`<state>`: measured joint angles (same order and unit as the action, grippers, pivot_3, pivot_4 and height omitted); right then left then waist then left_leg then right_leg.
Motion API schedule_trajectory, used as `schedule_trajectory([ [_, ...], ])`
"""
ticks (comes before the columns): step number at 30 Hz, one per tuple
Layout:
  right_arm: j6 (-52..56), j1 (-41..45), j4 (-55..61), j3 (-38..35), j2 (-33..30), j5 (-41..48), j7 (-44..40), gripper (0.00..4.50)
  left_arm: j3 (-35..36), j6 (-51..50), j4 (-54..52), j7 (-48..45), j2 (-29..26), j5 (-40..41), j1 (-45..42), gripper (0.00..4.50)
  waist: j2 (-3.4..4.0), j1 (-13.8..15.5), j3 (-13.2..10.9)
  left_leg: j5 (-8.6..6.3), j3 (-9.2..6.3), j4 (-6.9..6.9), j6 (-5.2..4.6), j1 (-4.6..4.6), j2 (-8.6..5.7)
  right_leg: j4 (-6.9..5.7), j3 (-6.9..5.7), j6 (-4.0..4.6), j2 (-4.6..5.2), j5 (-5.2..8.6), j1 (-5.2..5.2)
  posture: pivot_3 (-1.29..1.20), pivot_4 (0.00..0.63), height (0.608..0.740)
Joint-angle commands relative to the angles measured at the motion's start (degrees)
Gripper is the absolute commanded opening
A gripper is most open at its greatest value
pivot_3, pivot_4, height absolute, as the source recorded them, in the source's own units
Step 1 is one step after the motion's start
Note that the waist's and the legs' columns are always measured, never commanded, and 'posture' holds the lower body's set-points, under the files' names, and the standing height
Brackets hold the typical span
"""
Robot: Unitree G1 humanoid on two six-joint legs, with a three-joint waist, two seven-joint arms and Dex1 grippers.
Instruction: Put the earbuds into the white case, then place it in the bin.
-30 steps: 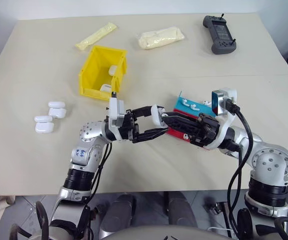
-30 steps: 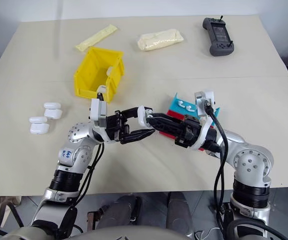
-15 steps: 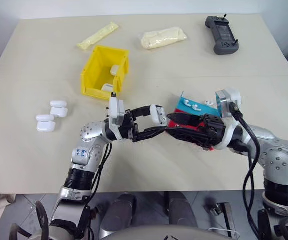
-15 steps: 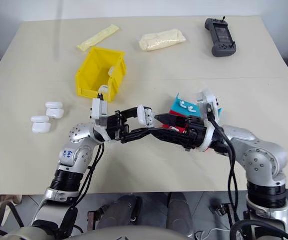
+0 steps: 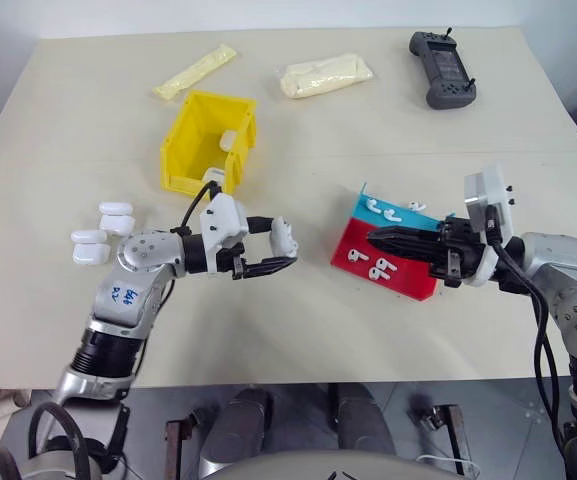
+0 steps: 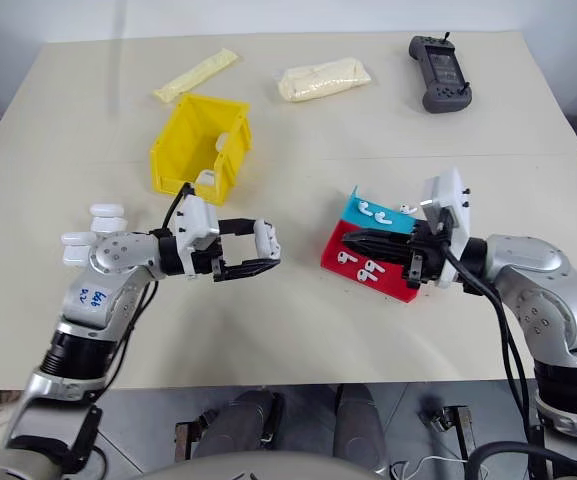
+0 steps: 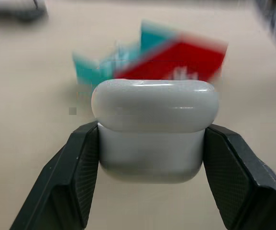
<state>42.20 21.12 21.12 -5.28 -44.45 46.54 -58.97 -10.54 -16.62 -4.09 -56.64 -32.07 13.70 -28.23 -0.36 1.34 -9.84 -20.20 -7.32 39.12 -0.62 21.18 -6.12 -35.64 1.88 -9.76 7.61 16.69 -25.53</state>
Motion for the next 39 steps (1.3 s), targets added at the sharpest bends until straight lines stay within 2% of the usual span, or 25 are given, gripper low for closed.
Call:
schedule_trajectory([
  [1,-0.54,4.03,3.59,4.04,1.46,-1.08,0.27,0.02,-2.76,-0.96,-3.14,-1.98,-0.99,-1.78,-2.56,2.81,0.00,-0.01,0.00,0.00,0.00,0.00,0.00,0.01,0.00,0.00,0.00,0.00,0.01,0.00,0.00,0.00,0.150,0.740],
  [11,2.76,13.06,1.47,15.62,8.52,-7.58,5.73,0.02,-4.85,-4.97,-4.91,-1.12,1.39,-2.05,-4.72,2.81,0.00,-0.13,0.00,0.00,-0.05,-0.01,0.00,0.03,0.00,-0.14,-0.05,0.00,0.01,0.00,-0.01,0.00,0.150,0.740],
  [18,3.58,12.56,-0.45,18.78,9.30,-11.47,6.41,0.02,-4.94,-3.74,-5.29,-0.84,2.30,-2.55,-4.54,2.81,0.00,-0.14,0.00,0.00,-0.06,-0.01,0.00,0.04,-0.03,-0.15,-0.05,0.00,0.02,0.00,-0.01,0.00,0.150,0.740],
  [25,1.05,5.89,-2.99,13.95,4.05,-13.52,4.51,0.02,-2.23,-2.39,-6.71,-1.04,3.43,0.64,-3.24,2.81,-0.01,0.00,0.00,-0.02,-0.04,-0.01,-0.03,0.04,-0.06,-0.13,-0.04,-0.01,0.06,0.00,0.00,0.00,0.150,0.740],
  [31,0.76,2.52,-2.52,10.47,3.60,-12.95,5.20,0.02,1.25,-3.97,-8.58,-0.91,4.09,4.83,-1.41,2.81,-0.01,-0.36,0.00,-0.01,-0.02,-0.01,-0.02,0.03,0.04,-0.15,-0.04,0.00,-0.04,0.00,-0.02,0.00,0.150,0.740],
  [37,-6.92,-8.84,1.68,-2.31,3.58,-9.64,4.10,0.02,9.93,-4.95,-10.40,2.92,4.22,10.39,4.55,2.81,-0.01,0.04,0.00,-0.02,-0.03,-0.02,-0.04,0.03,-0.02,-0.14,-0.03,0.00,0.03,0.00,-0.01,0.00,0.150,0.740],
  [39,-9.11,-12.06,3.89,-6.73,4.79,-7.42,4.31,0.62,13.88,-5.47,-11.21,6.53,4.71,11.42,7.30,2.81,-0.02,0.08,0.00,-0.02,-0.03,-0.01,-0.04,0.03,-0.02,-0.12,-0.03,-0.01,0.03,-0.01,0.00,0.00,0.150,0.740],
])
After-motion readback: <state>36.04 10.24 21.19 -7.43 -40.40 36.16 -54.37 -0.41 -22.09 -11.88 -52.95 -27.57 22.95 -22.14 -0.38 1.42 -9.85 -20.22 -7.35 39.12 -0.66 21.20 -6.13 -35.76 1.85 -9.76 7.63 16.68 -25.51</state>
